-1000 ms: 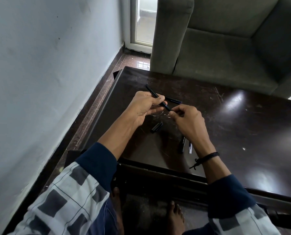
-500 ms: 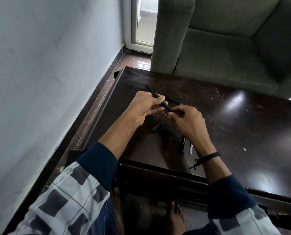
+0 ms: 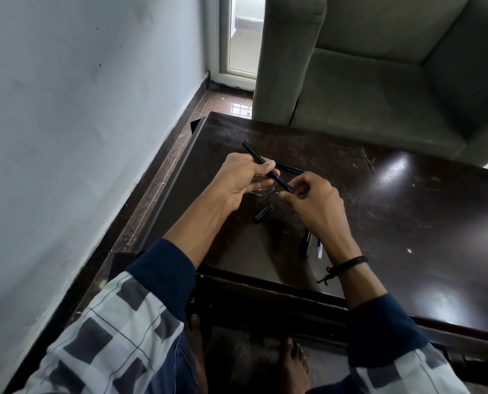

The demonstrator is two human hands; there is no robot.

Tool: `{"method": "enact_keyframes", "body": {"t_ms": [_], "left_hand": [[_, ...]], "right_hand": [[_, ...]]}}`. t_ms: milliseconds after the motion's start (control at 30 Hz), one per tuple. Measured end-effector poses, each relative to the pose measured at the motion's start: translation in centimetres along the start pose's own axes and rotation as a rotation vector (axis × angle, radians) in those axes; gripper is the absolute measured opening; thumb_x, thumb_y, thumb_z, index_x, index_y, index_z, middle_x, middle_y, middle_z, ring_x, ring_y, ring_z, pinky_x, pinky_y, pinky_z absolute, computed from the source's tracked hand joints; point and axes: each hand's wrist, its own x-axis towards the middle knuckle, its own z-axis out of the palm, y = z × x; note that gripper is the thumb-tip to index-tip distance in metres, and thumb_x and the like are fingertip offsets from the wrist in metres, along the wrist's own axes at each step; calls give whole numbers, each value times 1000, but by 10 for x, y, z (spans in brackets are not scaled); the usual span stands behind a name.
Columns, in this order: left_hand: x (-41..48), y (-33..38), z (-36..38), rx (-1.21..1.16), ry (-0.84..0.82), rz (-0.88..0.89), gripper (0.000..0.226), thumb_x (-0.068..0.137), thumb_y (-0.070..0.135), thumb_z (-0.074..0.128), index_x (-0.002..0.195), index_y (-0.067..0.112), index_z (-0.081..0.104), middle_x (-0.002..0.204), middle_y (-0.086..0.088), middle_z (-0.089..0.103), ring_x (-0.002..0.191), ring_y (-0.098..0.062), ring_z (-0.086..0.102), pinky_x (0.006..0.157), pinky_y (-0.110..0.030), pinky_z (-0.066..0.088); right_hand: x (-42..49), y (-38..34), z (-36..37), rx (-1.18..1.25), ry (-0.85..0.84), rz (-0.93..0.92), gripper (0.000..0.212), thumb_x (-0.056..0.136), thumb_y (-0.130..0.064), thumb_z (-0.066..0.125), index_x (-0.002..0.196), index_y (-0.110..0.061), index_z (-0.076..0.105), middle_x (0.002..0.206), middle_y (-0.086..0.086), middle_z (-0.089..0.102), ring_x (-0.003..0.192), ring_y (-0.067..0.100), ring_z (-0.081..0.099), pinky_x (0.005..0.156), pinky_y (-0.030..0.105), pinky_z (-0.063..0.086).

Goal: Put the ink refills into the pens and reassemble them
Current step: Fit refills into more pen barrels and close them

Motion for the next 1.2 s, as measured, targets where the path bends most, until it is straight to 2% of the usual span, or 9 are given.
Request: {"method": "enact_keyframes", "body": {"t_ms": [167, 333, 433, 567, 733, 833, 1000, 1100, 1200], "left_hand": [[0, 0, 0, 5, -4, -4, 8, 93, 3, 70, 100, 0, 72, 95, -16, 78, 94, -24, 77, 77, -28, 62], [1, 1, -1, -2, 2, -4, 7, 93, 2, 70, 98, 0, 73, 91, -14, 78, 90, -23, 77, 76, -27, 62], [0, 2, 0, 1, -4, -4, 8, 92, 3, 70, 100, 0, 73, 93, -15, 77, 95, -24, 76, 76, -27, 62], [0, 0, 0, 2, -5, -6, 9, 92, 3, 70, 101, -1, 72, 94, -16, 77, 93, -24, 77, 76, -27, 62], [1, 1, -1, -9, -4, -2, 10, 92, 2, 70, 101, -1, 72, 92, -15, 77, 89, -22, 77, 76, -27, 63], [1, -1, 0, 3, -14, -6, 10, 92, 3, 70, 102, -1, 72, 94, -16, 78, 92, -23, 77, 78, -28, 63], [3, 0, -2, -2, -5, 1, 8, 92, 3, 70, 100, 0, 72, 91, -14, 78, 87, -21, 77, 75, -27, 62], [4, 0, -3, -1, -2, 6, 7, 93, 3, 70, 99, 2, 73, 91, -14, 78, 90, -23, 77, 77, -28, 62], [3, 0, -2, 1, -5, 5, 8, 93, 3, 70, 99, 1, 72, 92, -15, 78, 91, -23, 77, 76, -28, 62]], "right_hand": [[0, 0, -1, -17, -11, 18, 8, 95, -34, 71, 97, -26, 70, 85, -10, 67, 80, 13, 66, 74, 38, 57], [-1, -2, 0, -13, -22, -12, 17, 96, -38, 70, 108, -26, 71, 92, -11, 68, 86, 11, 66, 79, 37, 57], [-1, -1, -1, -14, -4, -11, 16, 92, -37, 74, 101, -26, 68, 87, -12, 66, 84, 10, 64, 76, 36, 55], [0, -2, -1, -21, -30, 14, 8, 97, -36, 68, 98, -28, 70, 87, -10, 68, 84, 16, 68, 79, 42, 58], [-2, -3, -1, -15, -18, -16, 16, 94, -37, 72, 106, -27, 69, 90, -13, 67, 88, 11, 65, 78, 35, 54], [-1, -2, -1, -17, -3, 1, 12, 93, -32, 73, 102, -27, 68, 86, -11, 67, 85, 14, 67, 79, 41, 56], [0, -3, 0, -17, -45, 5, 12, 101, -35, 62, 106, -29, 70, 88, -8, 70, 84, 17, 69, 83, 46, 59], [-1, -3, 0, -16, -39, -20, 19, 96, -40, 68, 111, -27, 69, 91, -11, 68, 88, 13, 67, 82, 41, 58], [-1, -1, 0, -11, -3, -7, 14, 93, -37, 73, 101, -27, 67, 87, -11, 67, 85, 13, 66, 79, 40, 57]]}}
